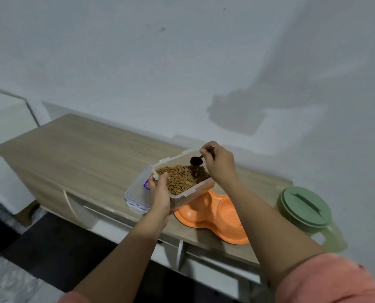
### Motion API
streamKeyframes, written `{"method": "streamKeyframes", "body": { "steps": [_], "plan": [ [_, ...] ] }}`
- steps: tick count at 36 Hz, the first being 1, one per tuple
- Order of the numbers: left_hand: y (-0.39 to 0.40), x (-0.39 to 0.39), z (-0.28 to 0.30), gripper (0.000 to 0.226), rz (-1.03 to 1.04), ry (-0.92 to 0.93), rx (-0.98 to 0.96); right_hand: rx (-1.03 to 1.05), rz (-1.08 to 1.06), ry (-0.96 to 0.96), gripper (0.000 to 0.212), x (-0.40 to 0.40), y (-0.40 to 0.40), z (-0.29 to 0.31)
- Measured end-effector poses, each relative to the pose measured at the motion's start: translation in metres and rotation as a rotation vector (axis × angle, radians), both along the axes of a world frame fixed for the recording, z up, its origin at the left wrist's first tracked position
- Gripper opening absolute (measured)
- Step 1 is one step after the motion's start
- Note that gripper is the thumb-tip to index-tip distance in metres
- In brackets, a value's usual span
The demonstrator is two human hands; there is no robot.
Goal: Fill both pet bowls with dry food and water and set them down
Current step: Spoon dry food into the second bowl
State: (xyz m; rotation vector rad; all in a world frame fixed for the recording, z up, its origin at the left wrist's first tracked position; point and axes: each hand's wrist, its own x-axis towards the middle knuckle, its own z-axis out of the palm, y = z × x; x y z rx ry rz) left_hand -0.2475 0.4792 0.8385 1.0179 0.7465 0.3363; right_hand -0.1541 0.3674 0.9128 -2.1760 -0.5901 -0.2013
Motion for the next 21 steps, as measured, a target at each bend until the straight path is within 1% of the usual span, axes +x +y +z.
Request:
{"method": "streamKeyframes", "body": {
  "steps": [3,9,11,14,21],
  "plan": [
    [-0.001,-0.002,0.000,0.054,0.028,-0.008,0.017,0.076,-0.059,0.013,0.019,0.003,-0.007,0.003],
    [-0.007,-0.007,0.002,0.055,0.029,0.003,0.069,0.131,-0.209,0.105,0.030,0.008,-0.015,-0.004],
    [-0.009,-0.008,0.003,0.053,0.019,0.002,0.078,0.160,-0.273,0.169,0.032,0.010,-0.018,-0.007],
    [-0.012,-0.010,0.003,0.050,0.012,-0.005,0.063,0.245,-0.322,0.316,0.032,0.012,-0.019,-0.012],
    [-0.012,-0.017,-0.001,0.053,0.022,0.004,0.105,0.339,-0.321,0.546,0.036,0.009,-0.020,-0.022]
  ]
}}
